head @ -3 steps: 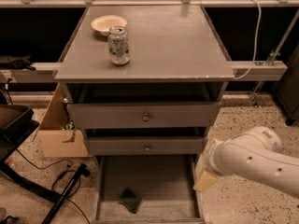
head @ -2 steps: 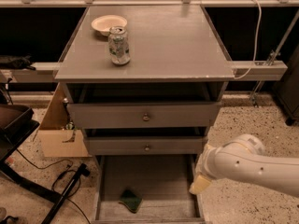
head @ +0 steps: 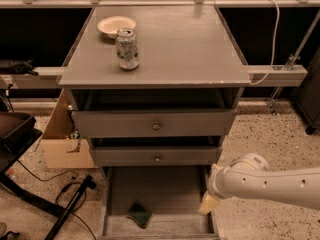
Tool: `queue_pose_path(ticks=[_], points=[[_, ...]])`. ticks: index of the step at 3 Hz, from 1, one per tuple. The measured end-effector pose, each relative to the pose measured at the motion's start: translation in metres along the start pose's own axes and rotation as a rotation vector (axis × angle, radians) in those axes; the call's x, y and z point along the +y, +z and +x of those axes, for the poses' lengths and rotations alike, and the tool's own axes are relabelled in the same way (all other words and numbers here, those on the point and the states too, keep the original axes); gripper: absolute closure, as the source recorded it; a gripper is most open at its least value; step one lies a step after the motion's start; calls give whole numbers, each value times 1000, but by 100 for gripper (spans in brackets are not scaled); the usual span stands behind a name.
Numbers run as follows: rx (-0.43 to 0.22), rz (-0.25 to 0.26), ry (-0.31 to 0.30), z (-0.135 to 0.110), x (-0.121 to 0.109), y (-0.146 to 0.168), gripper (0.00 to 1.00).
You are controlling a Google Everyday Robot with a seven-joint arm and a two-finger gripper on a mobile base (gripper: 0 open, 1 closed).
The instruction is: Pick sponge from bottom drawer and place on counter
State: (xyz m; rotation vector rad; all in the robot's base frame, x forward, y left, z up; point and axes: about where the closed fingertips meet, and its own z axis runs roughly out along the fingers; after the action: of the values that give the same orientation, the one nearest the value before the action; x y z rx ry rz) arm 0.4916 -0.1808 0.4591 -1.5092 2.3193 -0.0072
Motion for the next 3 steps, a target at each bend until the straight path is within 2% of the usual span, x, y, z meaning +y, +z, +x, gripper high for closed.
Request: queue_pose_path(ticks=[1,2,3], points=[[-21,-25,-29,-7,11,9,0],[-96,-68,-67,-22,33,36,0],[-237,-107,-55,-40,53,87,0]])
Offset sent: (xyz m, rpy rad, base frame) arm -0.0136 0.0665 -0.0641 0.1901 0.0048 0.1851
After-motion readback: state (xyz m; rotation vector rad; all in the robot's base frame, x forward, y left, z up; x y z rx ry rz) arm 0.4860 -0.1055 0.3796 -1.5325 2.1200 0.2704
